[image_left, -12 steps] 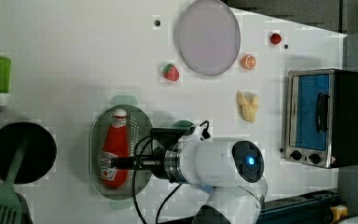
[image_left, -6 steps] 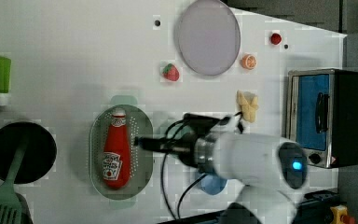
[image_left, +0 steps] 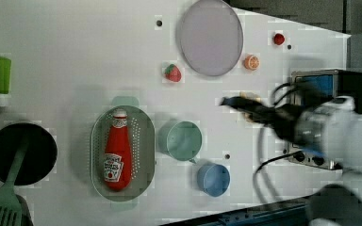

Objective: Pick Ketchup from the table and place it in strainer.

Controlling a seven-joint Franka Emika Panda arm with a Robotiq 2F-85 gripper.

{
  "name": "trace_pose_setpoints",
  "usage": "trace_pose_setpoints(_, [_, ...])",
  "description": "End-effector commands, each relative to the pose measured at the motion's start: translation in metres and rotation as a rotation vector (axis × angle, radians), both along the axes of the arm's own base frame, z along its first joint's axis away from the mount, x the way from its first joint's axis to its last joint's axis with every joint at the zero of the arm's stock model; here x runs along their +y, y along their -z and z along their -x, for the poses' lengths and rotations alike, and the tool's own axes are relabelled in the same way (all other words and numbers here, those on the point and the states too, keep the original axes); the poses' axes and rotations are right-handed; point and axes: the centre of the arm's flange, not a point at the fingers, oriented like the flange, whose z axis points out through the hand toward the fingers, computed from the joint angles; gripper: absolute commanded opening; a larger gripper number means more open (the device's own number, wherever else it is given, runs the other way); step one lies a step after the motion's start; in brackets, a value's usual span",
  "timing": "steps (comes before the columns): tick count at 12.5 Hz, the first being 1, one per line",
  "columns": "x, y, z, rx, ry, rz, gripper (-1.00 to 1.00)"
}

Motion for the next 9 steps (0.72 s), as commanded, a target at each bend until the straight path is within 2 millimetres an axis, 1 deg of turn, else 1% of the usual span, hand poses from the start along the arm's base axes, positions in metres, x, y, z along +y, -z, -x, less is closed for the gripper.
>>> trace_pose_setpoints(1, [-0.117, -0.052, -0.019, 0.024, 0.258, 0.015, 1.0])
trace_pose_setpoints(2, [-0.141, -0.073, -0.015, 0.032, 0.301, 0.021, 1.0])
trace_pose_setpoints(3, [-0.16, -0.093, -0.01, 0.036, 0.326, 0.024, 1.0])
trace_pose_setpoints(5, [-0.19, -0.126, -0.002, 0.06, 0.323, 0.027, 1.0])
trace_pose_setpoints(6, [-0.204, -0.135, 0.003, 0.087, 0.323, 0.027, 1.0])
trace_pose_setpoints(7, [-0.217, -0.139, 0.009, 0.124, 0.335, 0.018, 1.0])
trace_pose_setpoints(9, [-0.232, -0.141, 0.011, 0.145, 0.374, -0.043, 1.0])
